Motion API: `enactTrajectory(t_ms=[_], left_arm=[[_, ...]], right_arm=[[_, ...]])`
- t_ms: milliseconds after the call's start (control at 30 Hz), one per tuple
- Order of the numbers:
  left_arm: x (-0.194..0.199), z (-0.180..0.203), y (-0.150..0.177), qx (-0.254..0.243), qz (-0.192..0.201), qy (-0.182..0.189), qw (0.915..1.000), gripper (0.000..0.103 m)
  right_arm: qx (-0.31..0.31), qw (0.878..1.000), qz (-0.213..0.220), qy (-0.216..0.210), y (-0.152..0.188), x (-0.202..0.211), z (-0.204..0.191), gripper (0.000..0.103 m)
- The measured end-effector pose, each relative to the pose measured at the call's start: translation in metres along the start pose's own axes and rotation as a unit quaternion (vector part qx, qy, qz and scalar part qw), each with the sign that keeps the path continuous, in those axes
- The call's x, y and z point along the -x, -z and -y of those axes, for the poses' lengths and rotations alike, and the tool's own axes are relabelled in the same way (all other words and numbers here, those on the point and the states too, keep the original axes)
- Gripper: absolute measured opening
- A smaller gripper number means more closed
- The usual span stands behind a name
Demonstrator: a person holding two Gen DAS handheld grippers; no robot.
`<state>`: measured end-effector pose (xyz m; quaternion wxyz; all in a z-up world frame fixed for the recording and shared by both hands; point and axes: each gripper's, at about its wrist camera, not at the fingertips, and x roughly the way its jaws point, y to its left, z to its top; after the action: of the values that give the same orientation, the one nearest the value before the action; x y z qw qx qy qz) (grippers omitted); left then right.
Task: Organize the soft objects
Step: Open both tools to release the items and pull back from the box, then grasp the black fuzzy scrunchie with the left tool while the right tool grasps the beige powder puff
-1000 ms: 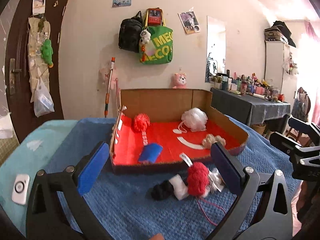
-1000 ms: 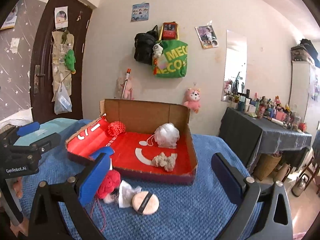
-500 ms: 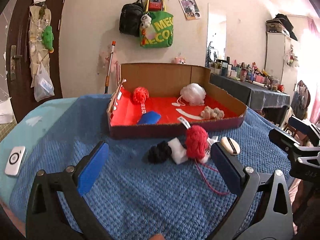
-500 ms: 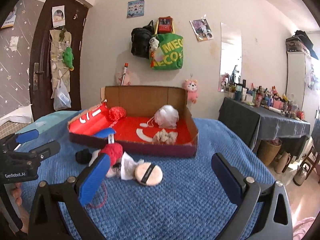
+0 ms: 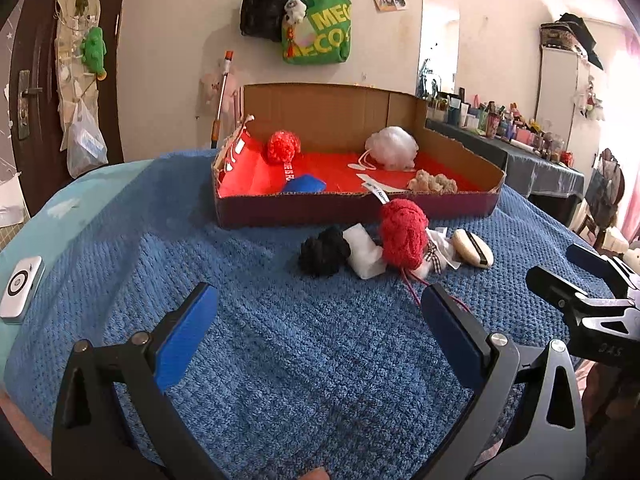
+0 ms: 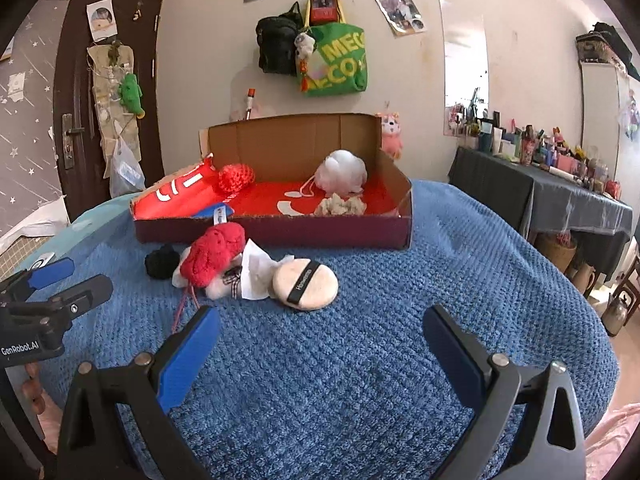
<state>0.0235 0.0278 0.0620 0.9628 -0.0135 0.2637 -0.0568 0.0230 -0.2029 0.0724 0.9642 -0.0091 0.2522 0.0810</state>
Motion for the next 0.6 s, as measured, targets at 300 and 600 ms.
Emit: enactTrajectory(t_ms=[300,600], left_arm=[[-0.018,-0.006,-0.009,0.002,-0.034,0.006,0.9994,0.103],[-0.052,-0.016,-0.026,0.002,-0.082,0.025,0.9963,0.103]], right_arm=[[-0.006,0.999,-0.037,-0.013,-0.007,-0.018,0.004,0.103],[-0.019,0.993,-0.112,-0.031,-0.022,-0.059,0.014,0.103]])
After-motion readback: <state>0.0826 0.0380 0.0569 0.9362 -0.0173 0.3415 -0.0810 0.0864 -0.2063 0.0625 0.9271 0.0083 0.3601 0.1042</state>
